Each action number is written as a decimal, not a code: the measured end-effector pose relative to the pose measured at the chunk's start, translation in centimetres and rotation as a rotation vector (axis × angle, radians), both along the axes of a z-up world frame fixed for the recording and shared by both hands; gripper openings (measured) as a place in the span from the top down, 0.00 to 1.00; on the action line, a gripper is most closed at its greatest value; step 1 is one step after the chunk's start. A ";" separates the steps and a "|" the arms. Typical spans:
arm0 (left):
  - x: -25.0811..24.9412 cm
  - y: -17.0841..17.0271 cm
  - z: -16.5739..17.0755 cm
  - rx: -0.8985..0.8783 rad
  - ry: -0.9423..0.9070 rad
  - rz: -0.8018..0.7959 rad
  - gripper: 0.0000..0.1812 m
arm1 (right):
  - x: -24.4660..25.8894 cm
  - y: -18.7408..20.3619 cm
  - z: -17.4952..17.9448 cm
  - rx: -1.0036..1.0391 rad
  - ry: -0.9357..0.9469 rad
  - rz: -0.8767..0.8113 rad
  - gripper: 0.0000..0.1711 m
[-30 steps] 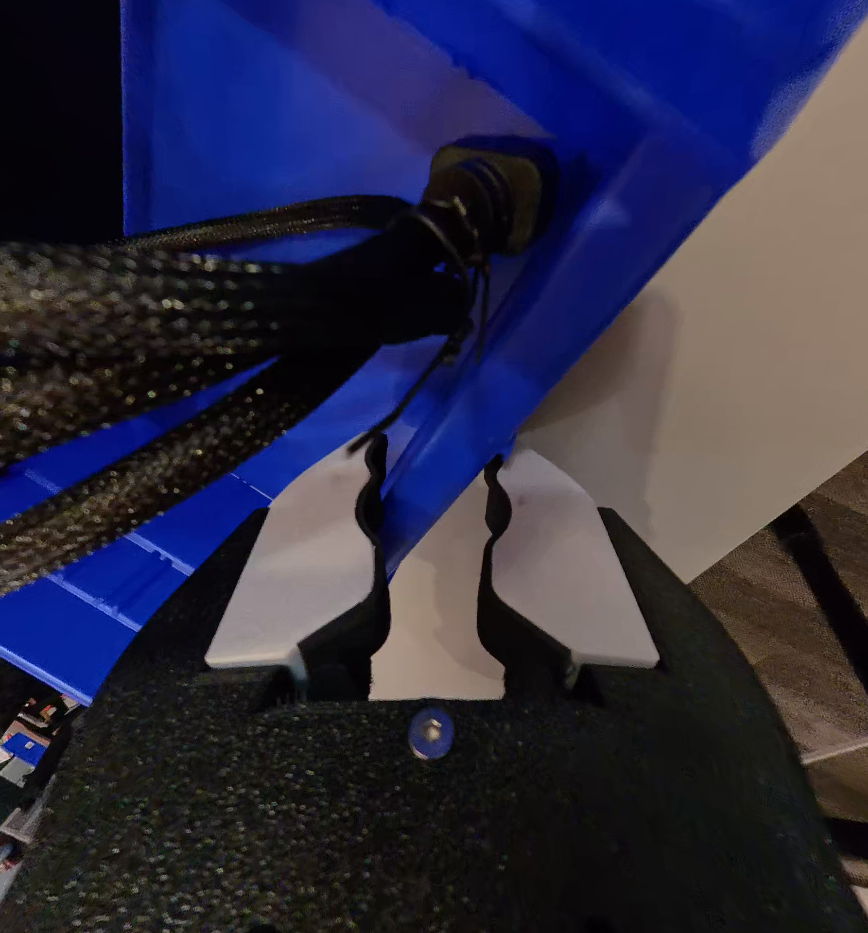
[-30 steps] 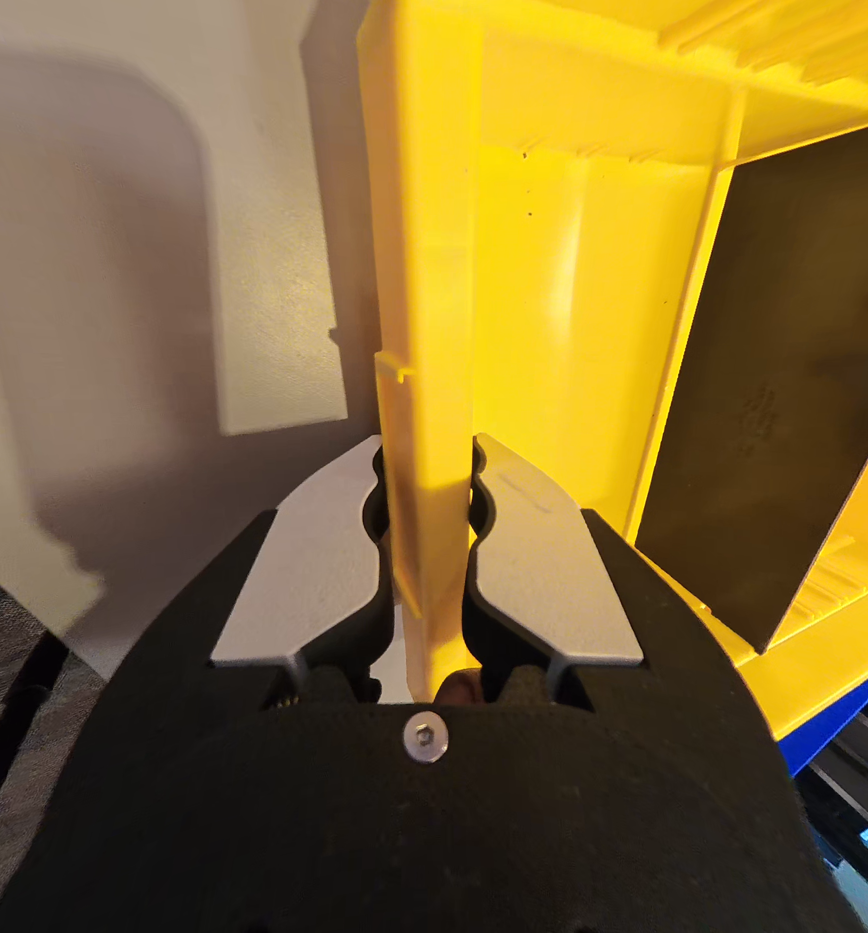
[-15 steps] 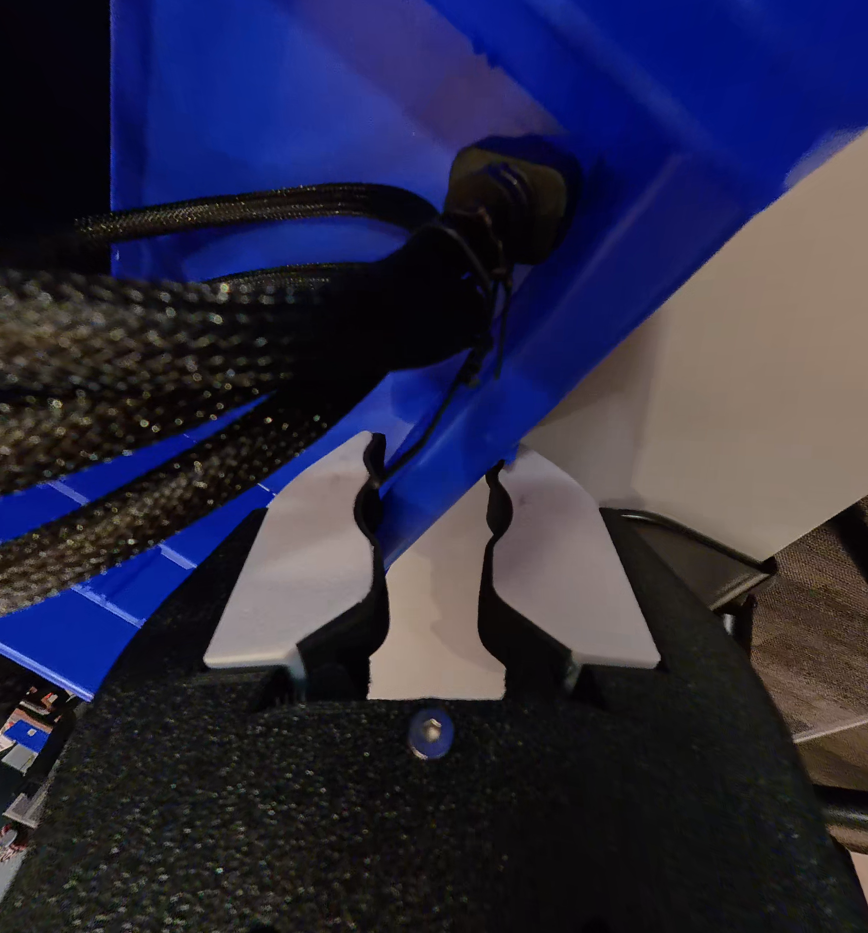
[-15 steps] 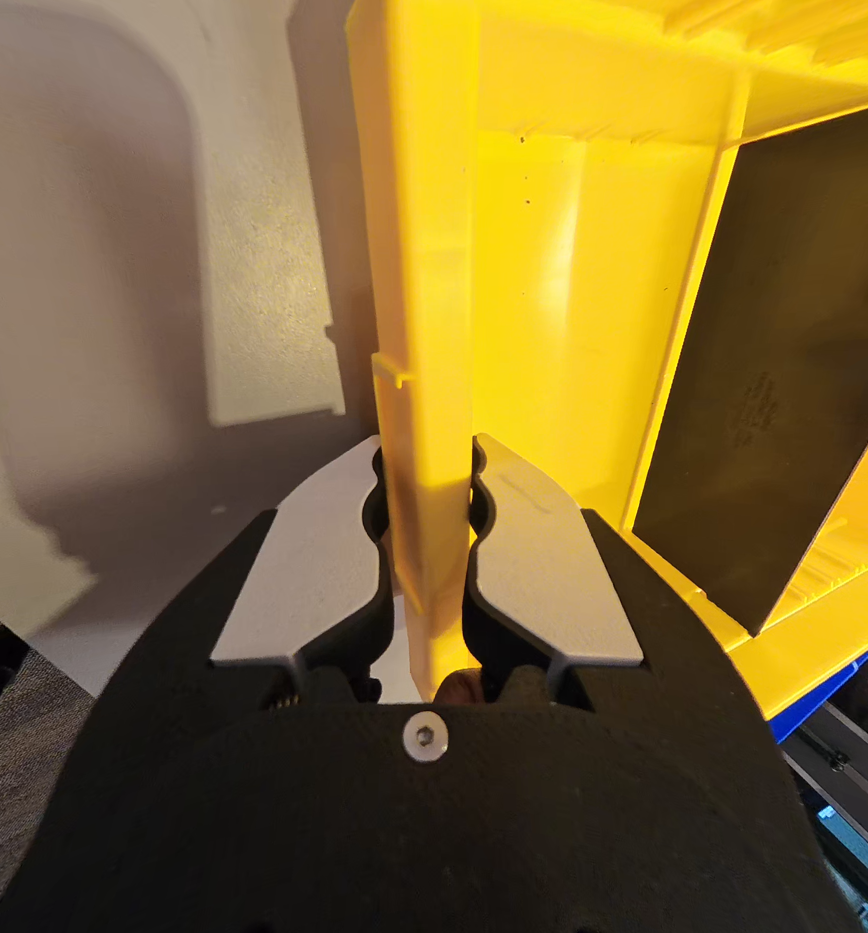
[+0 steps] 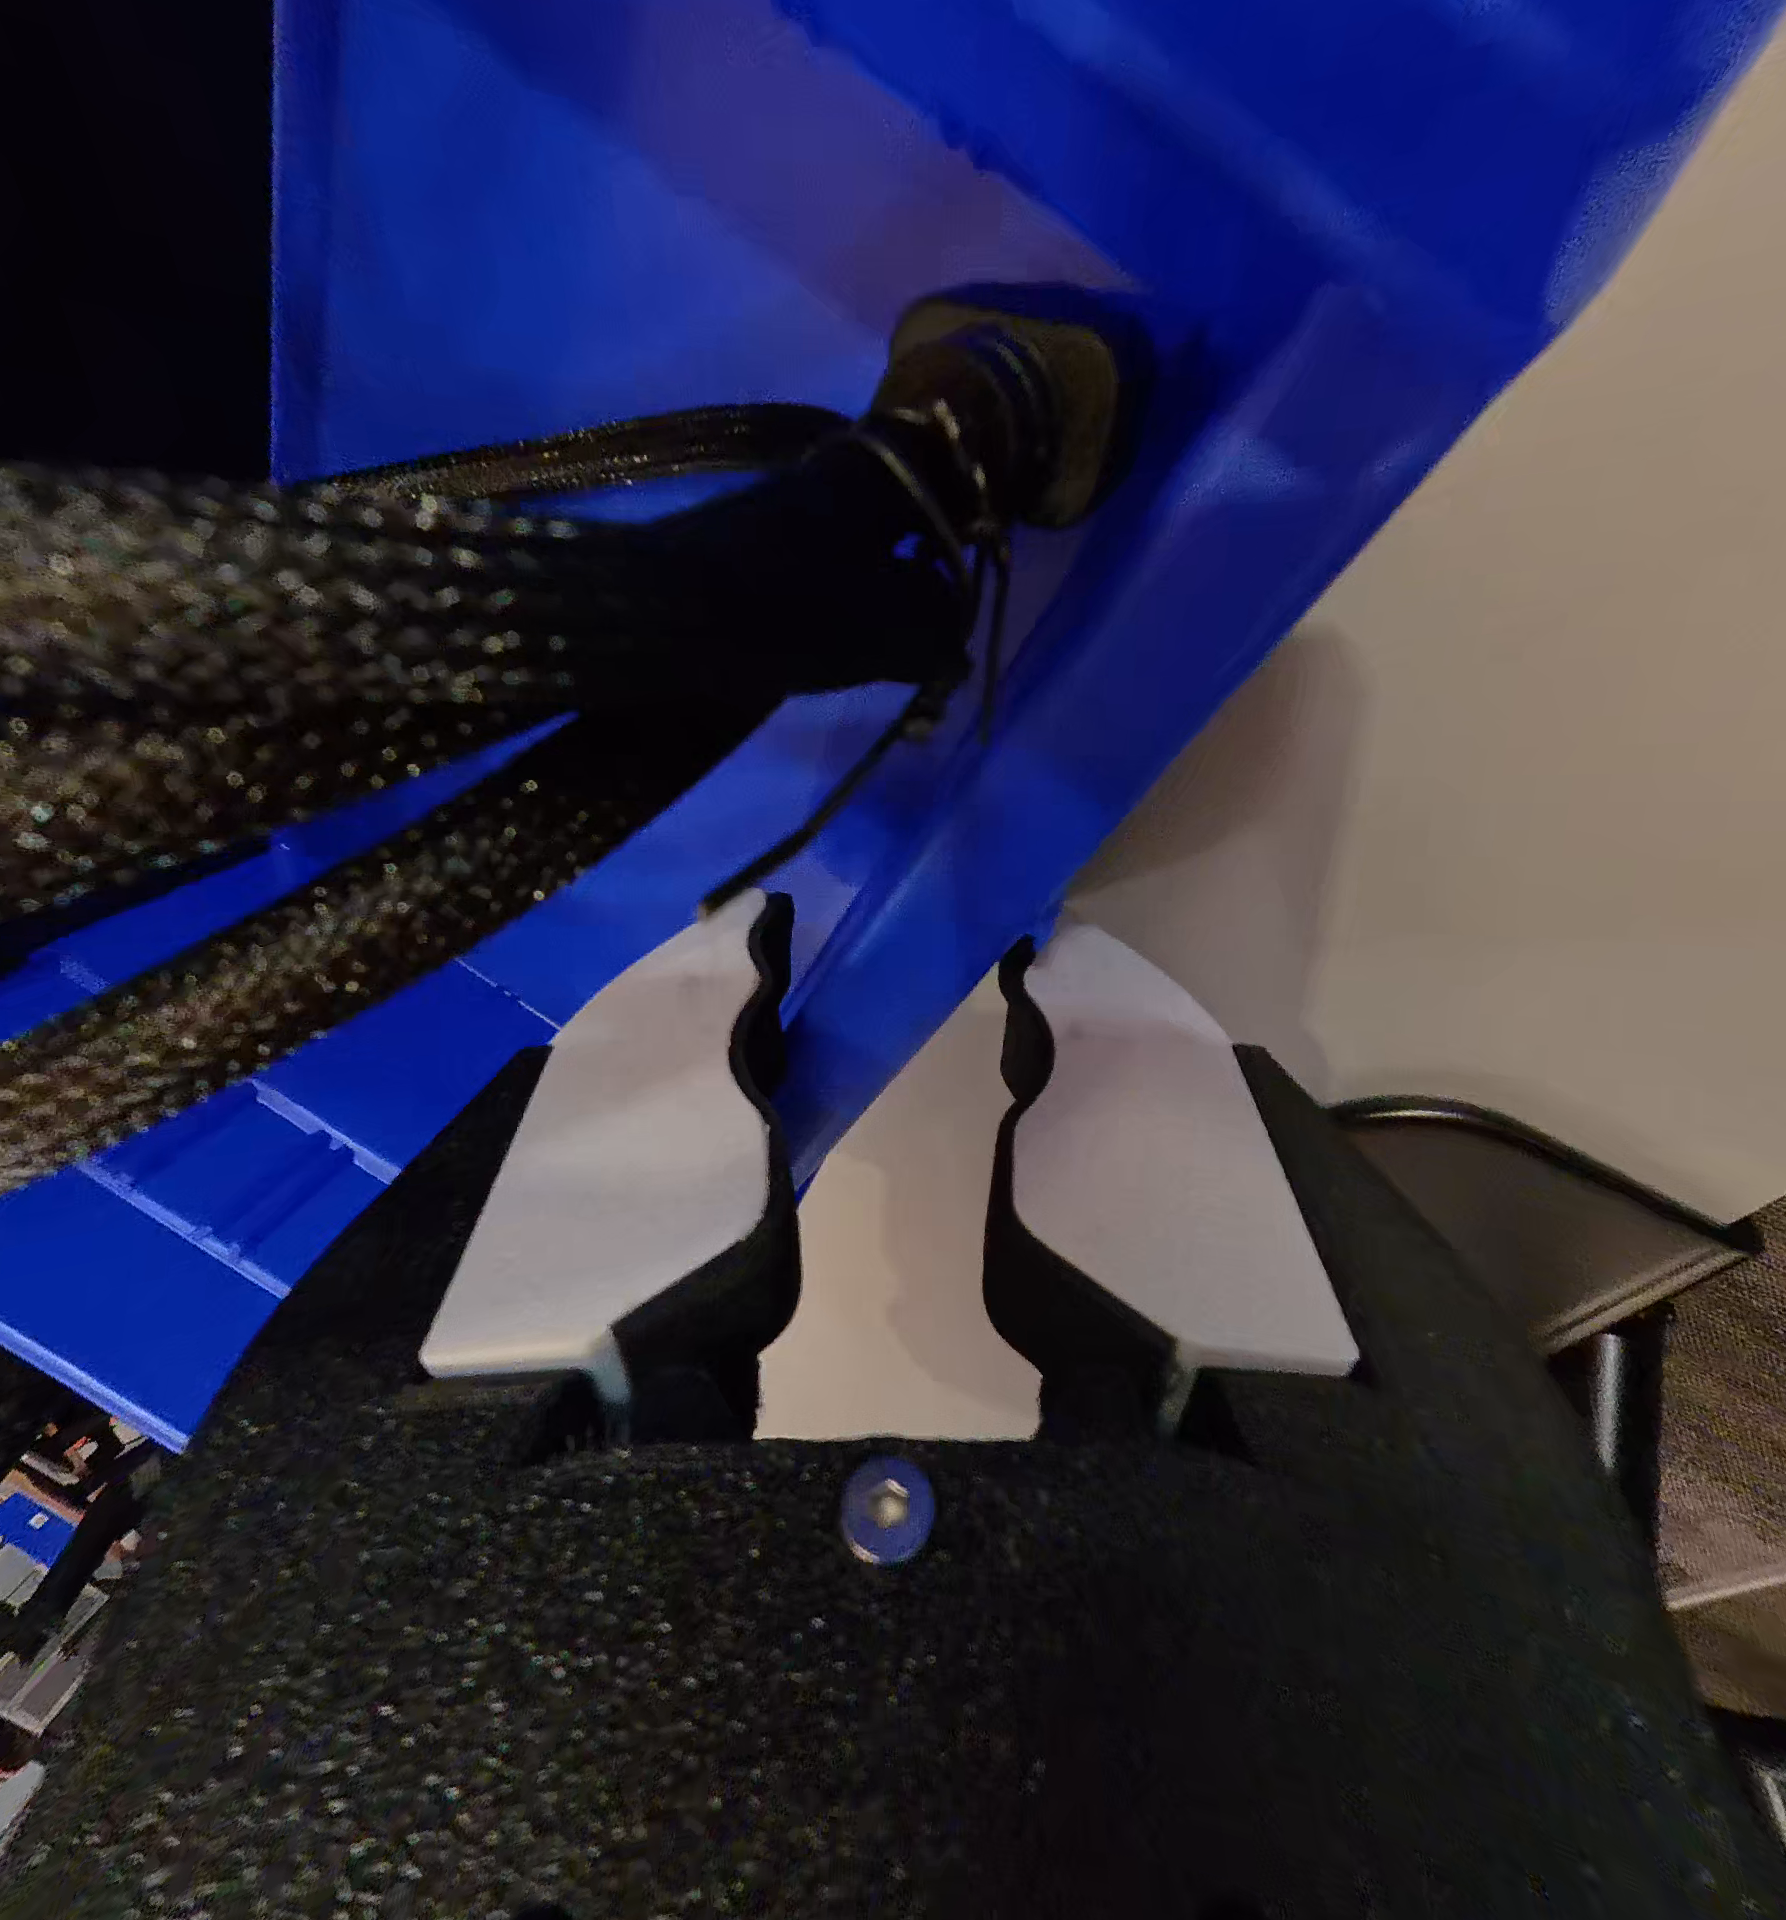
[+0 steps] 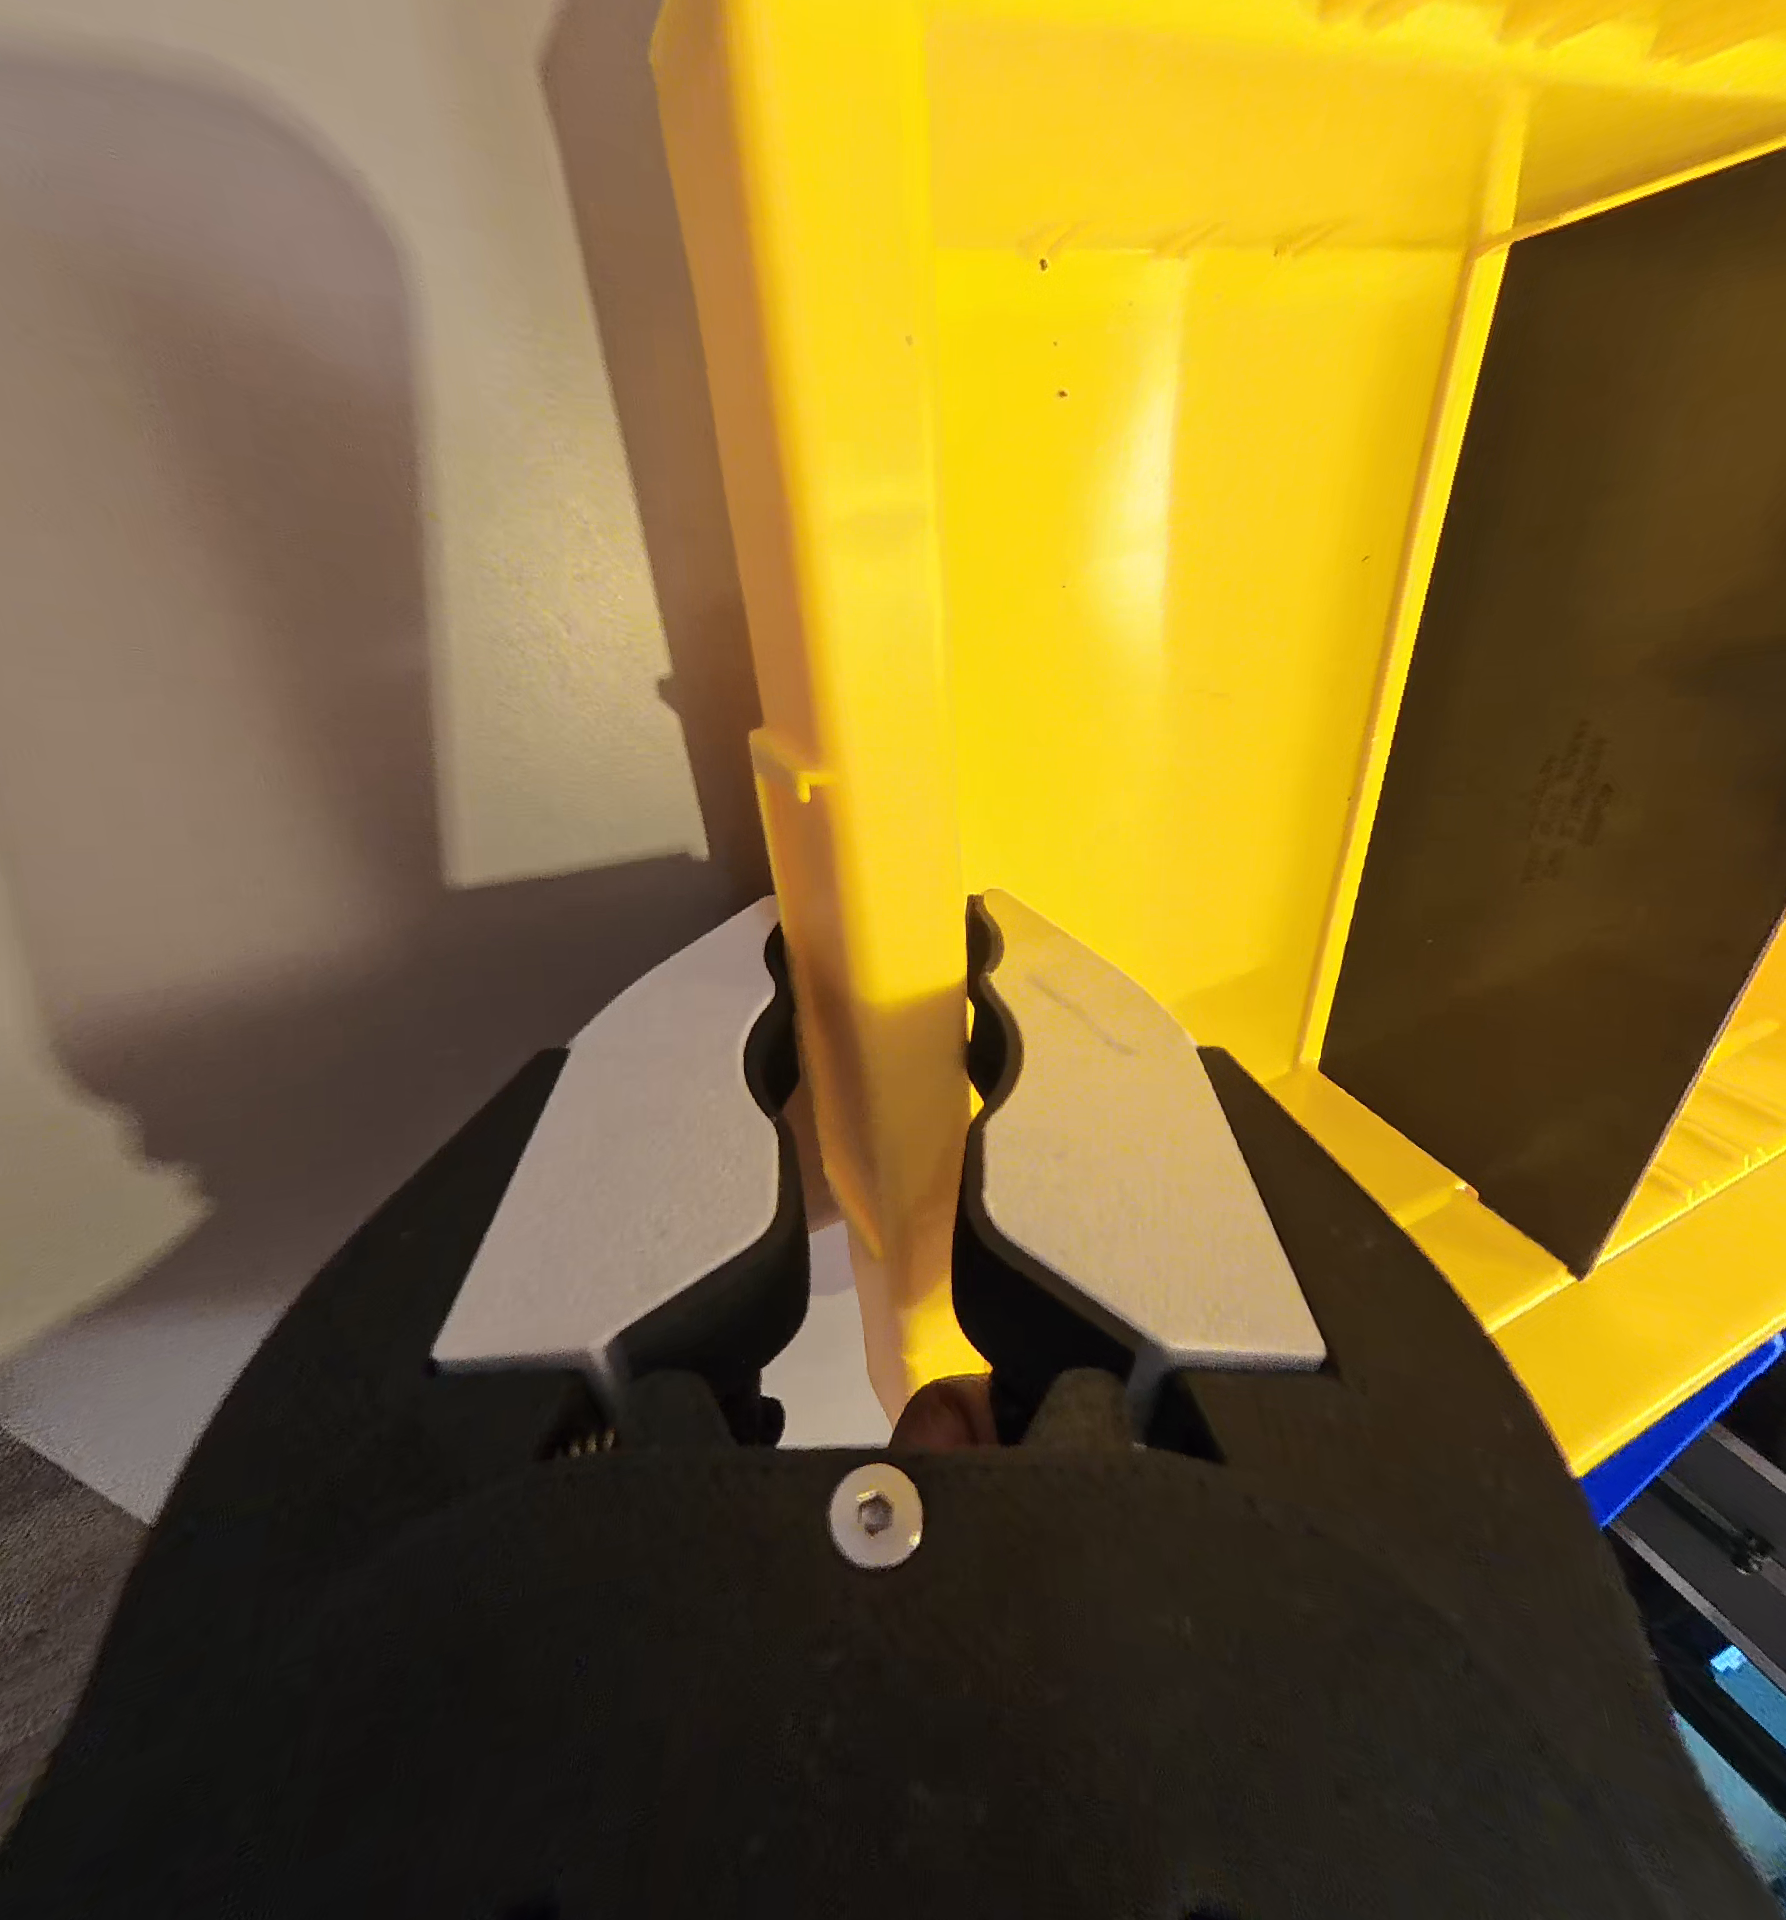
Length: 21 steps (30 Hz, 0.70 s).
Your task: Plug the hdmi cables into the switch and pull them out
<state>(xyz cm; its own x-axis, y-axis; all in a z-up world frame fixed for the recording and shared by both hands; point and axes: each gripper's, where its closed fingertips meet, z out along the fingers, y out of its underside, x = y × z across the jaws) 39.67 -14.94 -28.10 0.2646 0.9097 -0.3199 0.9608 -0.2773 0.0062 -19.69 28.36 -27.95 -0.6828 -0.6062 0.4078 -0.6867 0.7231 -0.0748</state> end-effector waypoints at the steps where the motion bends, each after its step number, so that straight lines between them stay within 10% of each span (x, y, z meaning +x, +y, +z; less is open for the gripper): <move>1: -0.1 0.0 0.0 0.000 0.003 0.001 0.78 | -0.2 0.0 0.0 0.002 0.004 0.002 0.83; 21: -1.5 -1.0 1.0 0.010 0.186 0.125 0.72 | -2.6 1.0 1.3 -0.074 0.027 -0.064 0.75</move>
<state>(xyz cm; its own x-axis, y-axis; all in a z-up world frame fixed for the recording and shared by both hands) 38.15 -15.91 -27.13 0.0867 0.9352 -0.3432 0.9721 -0.1548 -0.1761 -22.28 29.41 -26.63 -0.7075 -0.5294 0.4683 -0.6417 0.7588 -0.1117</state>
